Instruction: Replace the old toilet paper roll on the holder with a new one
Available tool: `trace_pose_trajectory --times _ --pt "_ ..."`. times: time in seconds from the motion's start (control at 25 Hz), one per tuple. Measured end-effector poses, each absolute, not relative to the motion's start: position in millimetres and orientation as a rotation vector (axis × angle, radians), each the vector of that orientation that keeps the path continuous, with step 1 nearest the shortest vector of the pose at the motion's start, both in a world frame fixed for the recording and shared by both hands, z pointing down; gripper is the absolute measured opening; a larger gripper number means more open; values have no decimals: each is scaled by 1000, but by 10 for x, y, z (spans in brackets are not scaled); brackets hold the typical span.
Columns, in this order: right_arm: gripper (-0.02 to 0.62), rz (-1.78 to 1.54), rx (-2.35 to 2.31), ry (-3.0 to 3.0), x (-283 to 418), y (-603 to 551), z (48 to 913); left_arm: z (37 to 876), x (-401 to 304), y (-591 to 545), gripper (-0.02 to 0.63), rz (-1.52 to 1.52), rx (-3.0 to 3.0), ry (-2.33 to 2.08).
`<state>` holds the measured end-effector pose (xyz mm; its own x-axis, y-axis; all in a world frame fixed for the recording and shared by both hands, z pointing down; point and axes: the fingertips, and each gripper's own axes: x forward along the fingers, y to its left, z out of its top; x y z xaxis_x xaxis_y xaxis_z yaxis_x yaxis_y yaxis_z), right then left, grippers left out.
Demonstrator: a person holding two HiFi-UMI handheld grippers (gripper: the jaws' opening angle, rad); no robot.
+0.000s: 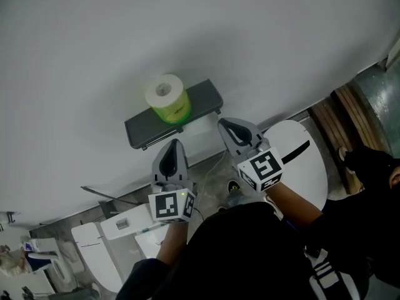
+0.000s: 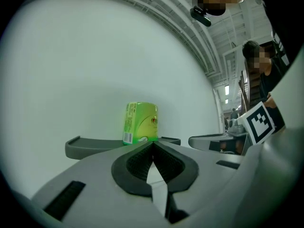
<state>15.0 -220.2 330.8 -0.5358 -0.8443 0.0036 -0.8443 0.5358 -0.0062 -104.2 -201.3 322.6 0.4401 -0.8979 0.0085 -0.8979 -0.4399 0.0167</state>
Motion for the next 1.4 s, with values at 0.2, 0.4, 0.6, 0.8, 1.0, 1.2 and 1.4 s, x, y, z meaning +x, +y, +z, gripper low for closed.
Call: trace_pose_trajectory --times 0.2,0.4,0.6,0.8,1.0,1.2,1.4 --pt "20 -63 1431 -2740 109 -2385 3385 3330 -1030 -2194 21 21 2618 -1667" --pt "20 -202 1167 -2678 -61 -2364 3562 3472 -1022 -2239 21 71 2589 -1687" --pt "23 -293 921 -2597 -190 -2309 3781 3579 -1068 -2269 21 111 2546 -1741" --pt "130 -396 780 -2519 -304 -2310 3920 3616 -1153 -2319 22 123 2517 -1817" --pt "199 -526 703 -2403 -415 -2344 4075 3647 -1219 -2325 21 130 2498 -1843" --pt "236 -727 661 -2207 -559 -2463 4267 3632 -1251 -2338 21 131 2504 -1833" --pt "242 -920 656 -2007 -647 -2613 4450 3624 -1280 -2377 21 147 2517 -1818"
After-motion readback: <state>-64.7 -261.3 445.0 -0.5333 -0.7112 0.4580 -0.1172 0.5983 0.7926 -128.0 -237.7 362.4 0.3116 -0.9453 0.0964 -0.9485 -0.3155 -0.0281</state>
